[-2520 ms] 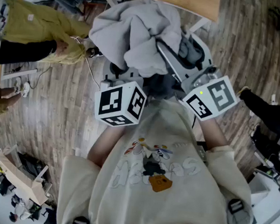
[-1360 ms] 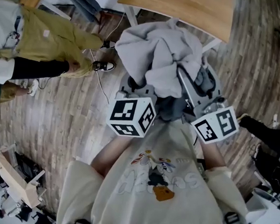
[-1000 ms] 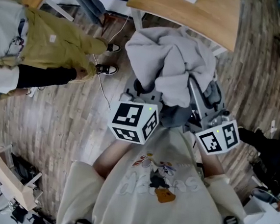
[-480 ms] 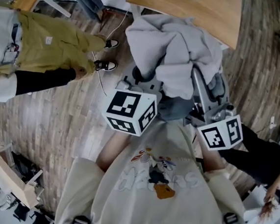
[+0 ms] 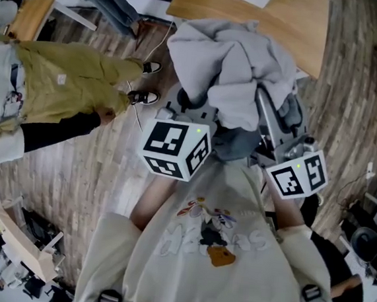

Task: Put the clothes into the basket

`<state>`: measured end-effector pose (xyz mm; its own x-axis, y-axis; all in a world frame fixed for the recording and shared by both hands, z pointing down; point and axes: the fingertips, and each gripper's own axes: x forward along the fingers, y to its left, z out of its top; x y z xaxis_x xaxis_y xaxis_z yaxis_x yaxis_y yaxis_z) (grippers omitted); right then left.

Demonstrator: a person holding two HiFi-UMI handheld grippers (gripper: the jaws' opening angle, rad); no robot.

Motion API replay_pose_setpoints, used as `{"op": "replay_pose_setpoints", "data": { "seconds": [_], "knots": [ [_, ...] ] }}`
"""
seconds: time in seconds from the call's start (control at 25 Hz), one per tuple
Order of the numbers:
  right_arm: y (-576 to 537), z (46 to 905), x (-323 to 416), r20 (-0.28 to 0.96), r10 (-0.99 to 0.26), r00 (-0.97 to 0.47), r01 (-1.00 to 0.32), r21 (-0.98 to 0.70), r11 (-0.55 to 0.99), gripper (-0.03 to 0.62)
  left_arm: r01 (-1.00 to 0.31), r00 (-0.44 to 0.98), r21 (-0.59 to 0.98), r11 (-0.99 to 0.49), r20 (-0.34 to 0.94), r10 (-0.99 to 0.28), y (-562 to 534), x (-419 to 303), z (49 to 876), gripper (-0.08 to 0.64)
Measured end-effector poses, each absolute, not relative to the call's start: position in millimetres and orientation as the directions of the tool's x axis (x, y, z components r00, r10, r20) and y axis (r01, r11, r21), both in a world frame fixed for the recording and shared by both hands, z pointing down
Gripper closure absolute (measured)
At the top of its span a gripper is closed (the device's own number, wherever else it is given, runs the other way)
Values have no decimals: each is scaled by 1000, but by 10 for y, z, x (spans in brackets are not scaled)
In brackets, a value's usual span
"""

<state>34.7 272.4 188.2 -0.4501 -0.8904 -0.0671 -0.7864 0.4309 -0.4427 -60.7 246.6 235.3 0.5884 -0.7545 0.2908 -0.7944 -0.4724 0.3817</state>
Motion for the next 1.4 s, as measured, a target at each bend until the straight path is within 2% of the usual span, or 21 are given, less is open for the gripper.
{"op": "replay_pose_setpoints", "data": {
  "seconds": [0.64,1.4],
  "knots": [
    [1505,2053,820,-40,-858,-513,-741,-484,465,318,-837,520,388,-386,341,-783,1343,-163,2504,489],
    [726,1581,1252,-174,-772,-612,-636,-473,610,318,-897,395,318,-306,268,-879,645,223,1934,489]
  ]
}}
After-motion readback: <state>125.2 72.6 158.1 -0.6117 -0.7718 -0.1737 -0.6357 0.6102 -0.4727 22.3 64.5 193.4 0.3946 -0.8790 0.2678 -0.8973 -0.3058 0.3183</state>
